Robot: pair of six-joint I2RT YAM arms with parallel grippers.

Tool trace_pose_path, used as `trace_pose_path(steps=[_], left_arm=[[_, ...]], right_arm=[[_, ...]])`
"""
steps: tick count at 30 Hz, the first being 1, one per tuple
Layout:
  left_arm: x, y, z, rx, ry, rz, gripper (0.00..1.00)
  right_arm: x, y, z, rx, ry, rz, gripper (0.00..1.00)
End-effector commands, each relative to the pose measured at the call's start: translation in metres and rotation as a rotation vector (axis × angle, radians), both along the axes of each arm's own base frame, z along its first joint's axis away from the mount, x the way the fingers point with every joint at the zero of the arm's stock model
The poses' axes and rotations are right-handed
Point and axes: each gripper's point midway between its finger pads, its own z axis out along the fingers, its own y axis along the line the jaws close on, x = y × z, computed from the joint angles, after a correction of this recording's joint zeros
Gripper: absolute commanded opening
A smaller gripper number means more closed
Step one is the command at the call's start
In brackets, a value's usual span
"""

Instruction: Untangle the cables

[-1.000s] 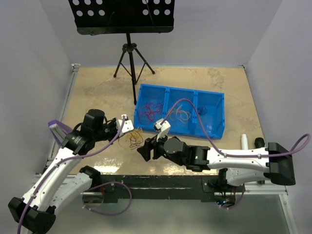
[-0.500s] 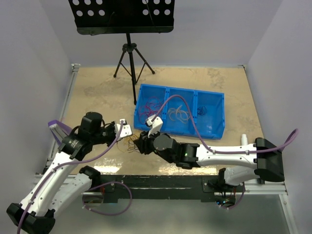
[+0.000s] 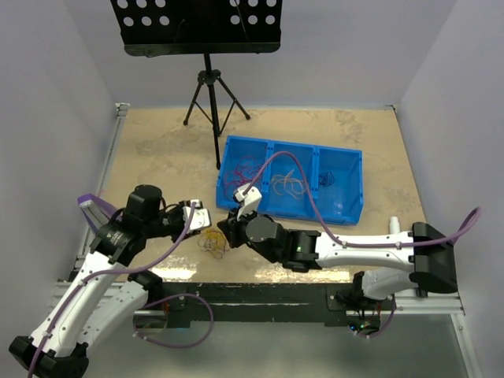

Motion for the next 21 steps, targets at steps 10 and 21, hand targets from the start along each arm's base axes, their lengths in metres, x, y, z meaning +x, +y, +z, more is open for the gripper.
trace_pose_path(steps=[10,21], left_arm=[[0.005,0.001,-0.023,0.006,-0.001,0.013,0.46],[0.024,0.011,-0.01,0.018,-0.034,0.13,0.45]], right_arm=[[-0.002,-0.035,0.041,0.085,-0.004,-0.05,0.0],[-0.018,0.015,-0.059,-0.093,0.048,0.119,0.52]])
